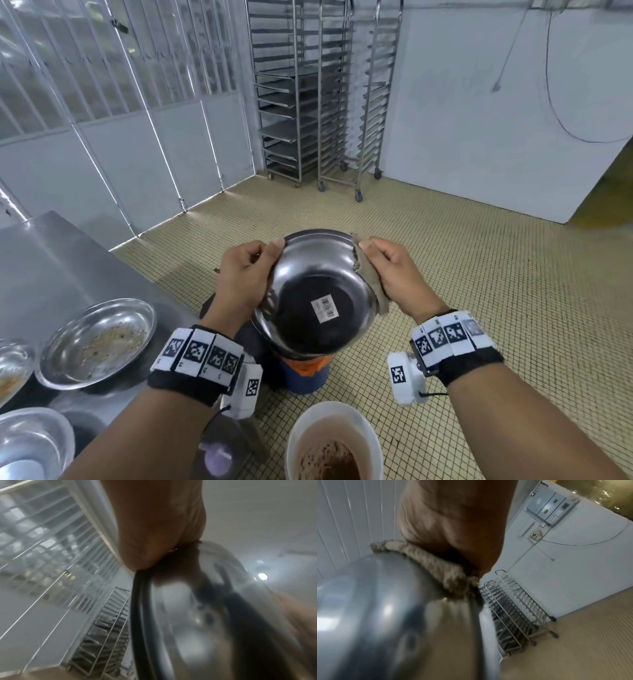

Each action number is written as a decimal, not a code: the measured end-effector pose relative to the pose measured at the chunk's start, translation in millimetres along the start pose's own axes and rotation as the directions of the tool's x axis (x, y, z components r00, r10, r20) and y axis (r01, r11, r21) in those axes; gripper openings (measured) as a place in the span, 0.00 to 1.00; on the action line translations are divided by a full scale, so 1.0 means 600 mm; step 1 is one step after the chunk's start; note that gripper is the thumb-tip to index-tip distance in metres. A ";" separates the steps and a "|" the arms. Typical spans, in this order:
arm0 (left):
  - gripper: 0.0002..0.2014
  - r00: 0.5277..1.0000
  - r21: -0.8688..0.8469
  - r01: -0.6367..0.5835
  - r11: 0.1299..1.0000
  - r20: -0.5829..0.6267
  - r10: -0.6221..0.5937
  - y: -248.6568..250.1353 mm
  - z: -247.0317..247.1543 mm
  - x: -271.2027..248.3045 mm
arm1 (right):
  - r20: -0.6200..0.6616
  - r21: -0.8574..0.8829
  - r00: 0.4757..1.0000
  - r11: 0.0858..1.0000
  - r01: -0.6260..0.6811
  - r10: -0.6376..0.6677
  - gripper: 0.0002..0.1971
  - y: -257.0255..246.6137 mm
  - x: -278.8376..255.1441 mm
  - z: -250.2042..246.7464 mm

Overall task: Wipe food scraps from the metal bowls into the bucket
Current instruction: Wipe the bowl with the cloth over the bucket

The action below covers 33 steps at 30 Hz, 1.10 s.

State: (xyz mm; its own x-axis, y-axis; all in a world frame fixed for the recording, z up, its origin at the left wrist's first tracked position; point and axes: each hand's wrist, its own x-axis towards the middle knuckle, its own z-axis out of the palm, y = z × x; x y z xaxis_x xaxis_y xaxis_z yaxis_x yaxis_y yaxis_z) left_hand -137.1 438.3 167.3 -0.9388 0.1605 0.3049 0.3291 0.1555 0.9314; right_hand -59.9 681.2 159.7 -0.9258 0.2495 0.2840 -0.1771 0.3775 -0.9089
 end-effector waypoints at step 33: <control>0.21 0.991 0.110 -0.030 0.993 0.135 0.014 0.015 0.041 -0.013 | 0.066 -0.175 0.998 0.984 -0.013 0.025 0.16 -0.032 0.003 0.003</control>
State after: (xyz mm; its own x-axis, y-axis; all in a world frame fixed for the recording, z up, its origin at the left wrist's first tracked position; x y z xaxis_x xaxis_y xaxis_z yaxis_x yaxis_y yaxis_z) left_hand -124.2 462.6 168.6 -0.9115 0.2931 0.2886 0.3659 0.2572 0.8944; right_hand -58.9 672.8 176.9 -0.9499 0.1997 0.2403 -0.1035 0.5246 -0.8450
